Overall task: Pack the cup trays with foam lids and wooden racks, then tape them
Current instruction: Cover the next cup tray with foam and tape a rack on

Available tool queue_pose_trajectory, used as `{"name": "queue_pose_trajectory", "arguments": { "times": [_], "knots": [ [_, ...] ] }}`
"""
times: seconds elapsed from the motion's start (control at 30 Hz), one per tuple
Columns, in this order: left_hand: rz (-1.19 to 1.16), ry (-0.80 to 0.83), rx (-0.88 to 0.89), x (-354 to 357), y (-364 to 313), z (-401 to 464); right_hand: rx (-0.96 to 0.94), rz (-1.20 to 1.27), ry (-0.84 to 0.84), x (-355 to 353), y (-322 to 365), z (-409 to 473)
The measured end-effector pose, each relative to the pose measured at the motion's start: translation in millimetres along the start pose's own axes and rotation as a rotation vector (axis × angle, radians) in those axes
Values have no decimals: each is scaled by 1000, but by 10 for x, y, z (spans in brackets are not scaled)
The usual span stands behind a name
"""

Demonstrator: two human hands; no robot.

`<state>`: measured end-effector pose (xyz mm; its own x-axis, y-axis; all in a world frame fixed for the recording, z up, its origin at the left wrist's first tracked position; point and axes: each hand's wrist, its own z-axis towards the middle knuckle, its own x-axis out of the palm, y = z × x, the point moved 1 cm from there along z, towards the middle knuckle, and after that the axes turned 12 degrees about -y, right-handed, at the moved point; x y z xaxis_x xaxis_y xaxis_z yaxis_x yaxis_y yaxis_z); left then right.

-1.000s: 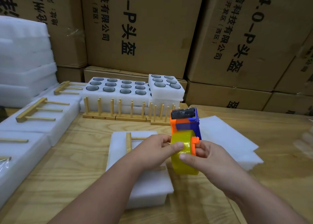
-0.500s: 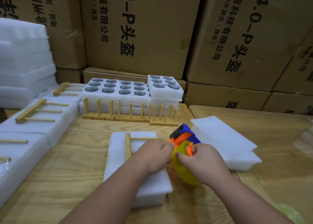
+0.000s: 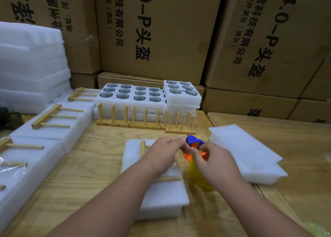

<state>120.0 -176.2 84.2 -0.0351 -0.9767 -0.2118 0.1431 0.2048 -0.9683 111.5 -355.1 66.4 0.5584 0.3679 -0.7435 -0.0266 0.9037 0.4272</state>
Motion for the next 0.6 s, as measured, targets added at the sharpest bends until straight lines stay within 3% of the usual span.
{"name": "queue_pose_trajectory", "arguments": {
  "times": [0.07,0.2,0.3,0.37,0.4,0.47,0.53,0.6],
  "knots": [
    [-179,-116,41,-160,-77,13,134,322,-8,-67,120,-10],
    [-306,-363,79,-522,-81,-33,533,880,313,78,280,-70],
    [-196,-467,-69,-742,160,-134,1010,1537,468,193,320,-188],
    [-131,-500,-250,-836,387,-261,1157,1755,580,269,341,-245],
    [-144,-482,-339,-850,502,-328,1141,1718,708,300,425,-276],
    [-251,-408,-481,-801,670,-457,1005,1620,712,361,464,-378],
    [-336,-357,-502,-736,757,-534,848,1596,677,405,438,-475],
    [-336,-353,-482,-702,770,-568,829,1625,641,423,481,-580]
  ]
}}
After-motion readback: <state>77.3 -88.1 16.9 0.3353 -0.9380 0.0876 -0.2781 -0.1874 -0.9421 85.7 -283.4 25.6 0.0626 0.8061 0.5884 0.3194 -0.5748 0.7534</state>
